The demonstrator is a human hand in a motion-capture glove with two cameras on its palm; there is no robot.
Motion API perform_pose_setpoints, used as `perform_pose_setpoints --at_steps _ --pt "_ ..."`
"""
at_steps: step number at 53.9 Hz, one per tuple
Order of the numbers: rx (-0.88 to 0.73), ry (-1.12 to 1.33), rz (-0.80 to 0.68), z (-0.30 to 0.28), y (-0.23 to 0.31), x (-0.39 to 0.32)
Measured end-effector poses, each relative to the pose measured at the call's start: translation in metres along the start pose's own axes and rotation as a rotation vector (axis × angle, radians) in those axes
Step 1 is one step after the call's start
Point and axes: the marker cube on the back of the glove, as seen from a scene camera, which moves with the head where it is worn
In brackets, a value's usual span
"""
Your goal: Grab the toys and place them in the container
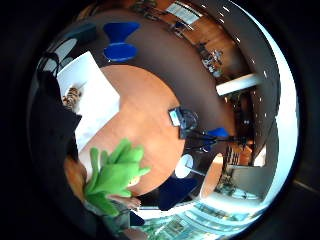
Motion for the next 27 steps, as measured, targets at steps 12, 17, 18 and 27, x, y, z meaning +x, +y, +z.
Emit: perform_pose_setpoints --at_steps 12,17,18,27 --pt "-0.008 0.033 -0.230 0.026 -0.023 -0.094" --pt "-0.003 0.063 -0.298 0.039 -0.026 -0.092" --pt "0.006 0.046 -0.321 0.042 -0.025 -0.094" --pt "0.042 0.057 -0.268 0.065 -0.031 -0.118"
